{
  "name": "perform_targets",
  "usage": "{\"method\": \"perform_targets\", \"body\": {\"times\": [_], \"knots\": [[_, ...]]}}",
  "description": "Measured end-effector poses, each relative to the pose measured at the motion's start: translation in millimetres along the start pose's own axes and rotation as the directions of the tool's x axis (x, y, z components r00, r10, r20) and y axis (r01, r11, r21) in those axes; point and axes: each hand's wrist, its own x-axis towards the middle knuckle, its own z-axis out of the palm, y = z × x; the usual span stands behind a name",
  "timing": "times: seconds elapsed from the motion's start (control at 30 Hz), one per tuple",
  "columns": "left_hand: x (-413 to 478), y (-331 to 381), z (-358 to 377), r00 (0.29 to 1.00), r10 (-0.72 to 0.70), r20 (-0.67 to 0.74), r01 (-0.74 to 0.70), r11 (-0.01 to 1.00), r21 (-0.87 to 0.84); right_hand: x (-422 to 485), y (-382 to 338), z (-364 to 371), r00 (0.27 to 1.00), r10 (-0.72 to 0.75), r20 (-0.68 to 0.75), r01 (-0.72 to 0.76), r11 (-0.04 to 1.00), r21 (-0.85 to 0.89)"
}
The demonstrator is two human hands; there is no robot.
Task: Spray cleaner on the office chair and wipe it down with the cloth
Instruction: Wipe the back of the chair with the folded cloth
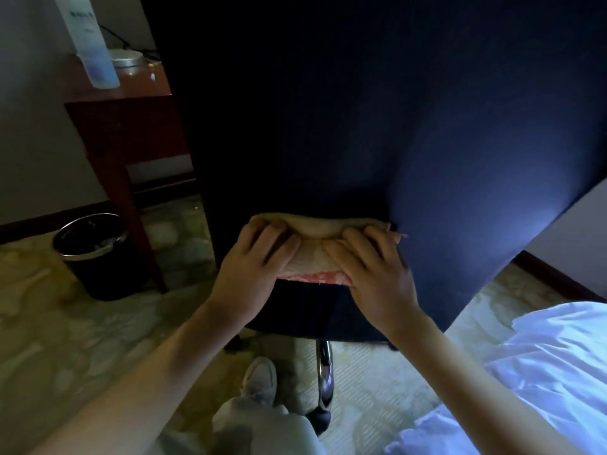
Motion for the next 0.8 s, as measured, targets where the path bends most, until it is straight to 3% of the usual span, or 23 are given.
{"method": "perform_targets", "body": {"times": [0.33, 0.47, 0.57, 0.67, 0.8], "knots": [[-83, 17, 77, 0.981, -0.123, 0.149, 0.137, 0.987, -0.088, -102, -25, 58, 0.975, 0.051, 0.215, -0.05, 0.999, -0.01], [-109, 28, 98, 0.957, -0.124, 0.261, 0.157, 0.981, -0.113, -137, -35, 68, 0.901, 0.084, 0.425, -0.107, 0.994, 0.031], [-115, 41, 102, 0.891, -0.197, 0.41, 0.263, 0.958, -0.111, -145, -35, 69, 0.843, 0.079, 0.531, -0.128, 0.99, 0.057], [-111, 53, 93, 0.864, -0.233, 0.447, 0.292, 0.954, -0.067, -138, -30, 60, 0.856, 0.097, 0.507, -0.156, 0.985, 0.075], [-80, 63, 67, 0.94, -0.119, 0.32, 0.178, 0.971, -0.161, -122, -5, 23, 0.919, 0.124, 0.375, -0.173, 0.98, 0.1]]}}
